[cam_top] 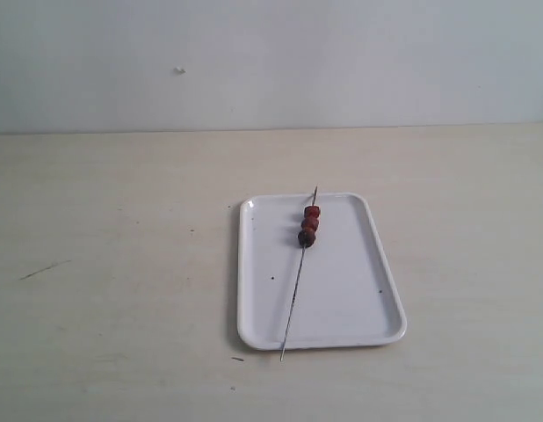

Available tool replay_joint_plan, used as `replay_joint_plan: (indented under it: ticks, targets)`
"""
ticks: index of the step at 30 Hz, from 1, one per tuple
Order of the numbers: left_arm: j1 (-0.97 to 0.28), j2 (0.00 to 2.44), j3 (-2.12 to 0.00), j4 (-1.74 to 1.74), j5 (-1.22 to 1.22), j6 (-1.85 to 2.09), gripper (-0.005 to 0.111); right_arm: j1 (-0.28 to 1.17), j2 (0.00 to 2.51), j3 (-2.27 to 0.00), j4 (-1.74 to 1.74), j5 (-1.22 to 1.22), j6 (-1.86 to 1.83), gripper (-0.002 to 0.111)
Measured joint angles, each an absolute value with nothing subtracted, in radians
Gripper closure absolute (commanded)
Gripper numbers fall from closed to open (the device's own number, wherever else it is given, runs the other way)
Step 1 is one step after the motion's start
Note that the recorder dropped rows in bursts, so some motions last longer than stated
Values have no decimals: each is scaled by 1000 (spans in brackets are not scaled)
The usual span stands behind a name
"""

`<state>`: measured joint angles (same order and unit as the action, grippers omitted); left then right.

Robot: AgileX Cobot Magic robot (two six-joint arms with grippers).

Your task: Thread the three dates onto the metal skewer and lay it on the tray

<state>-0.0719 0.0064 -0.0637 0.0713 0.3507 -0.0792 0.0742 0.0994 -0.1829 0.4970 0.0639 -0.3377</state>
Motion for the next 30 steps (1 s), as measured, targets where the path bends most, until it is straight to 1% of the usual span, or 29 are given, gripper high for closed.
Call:
replay_joint_plan:
  ticks: [7, 30]
  targets:
    - [-68, 6, -4, 92, 367, -89, 106, 74, 99, -183, 497, 64, -338, 108]
    - [-68, 6, -3, 112, 367, -87, 106, 74, 99, -183, 499, 64, -338, 108]
